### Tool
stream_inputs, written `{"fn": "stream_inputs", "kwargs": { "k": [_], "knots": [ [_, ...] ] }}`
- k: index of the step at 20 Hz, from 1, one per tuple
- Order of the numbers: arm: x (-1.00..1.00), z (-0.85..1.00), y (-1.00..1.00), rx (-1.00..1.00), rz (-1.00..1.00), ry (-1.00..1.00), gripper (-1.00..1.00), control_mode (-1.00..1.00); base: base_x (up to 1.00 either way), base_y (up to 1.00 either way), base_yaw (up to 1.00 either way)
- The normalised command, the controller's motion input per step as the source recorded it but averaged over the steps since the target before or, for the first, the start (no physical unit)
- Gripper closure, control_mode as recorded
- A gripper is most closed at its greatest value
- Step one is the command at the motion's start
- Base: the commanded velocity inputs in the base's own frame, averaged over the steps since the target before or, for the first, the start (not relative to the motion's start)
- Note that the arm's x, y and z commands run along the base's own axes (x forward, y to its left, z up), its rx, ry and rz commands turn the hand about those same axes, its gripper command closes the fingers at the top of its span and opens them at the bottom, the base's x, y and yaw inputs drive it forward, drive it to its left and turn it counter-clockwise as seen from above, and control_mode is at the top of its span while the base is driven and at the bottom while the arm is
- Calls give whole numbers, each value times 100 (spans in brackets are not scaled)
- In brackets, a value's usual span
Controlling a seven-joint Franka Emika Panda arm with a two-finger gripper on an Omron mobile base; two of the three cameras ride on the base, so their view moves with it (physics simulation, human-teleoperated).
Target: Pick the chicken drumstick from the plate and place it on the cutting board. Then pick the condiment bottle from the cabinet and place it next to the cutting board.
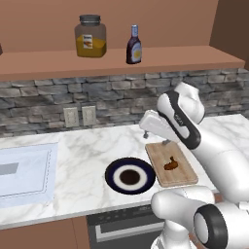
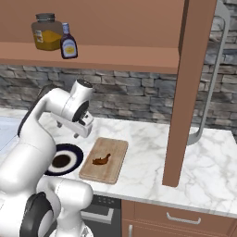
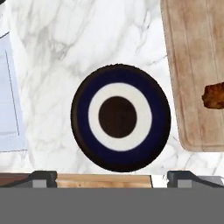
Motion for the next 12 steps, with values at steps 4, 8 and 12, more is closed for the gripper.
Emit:
{"fn": "stream_inputs", "kwargs": {
  "k": [4, 8, 12],
  "knots": [
    [-10, 2, 20, 19, 0, 13, -100, -100, 0, 0, 0],
    [-10, 1, 20, 22, 0, 14, -100, -100, 0, 0, 0],
    [-11, 0, 22, 22, 0, 13, -100, -100, 0, 0, 0]
  ]
}}
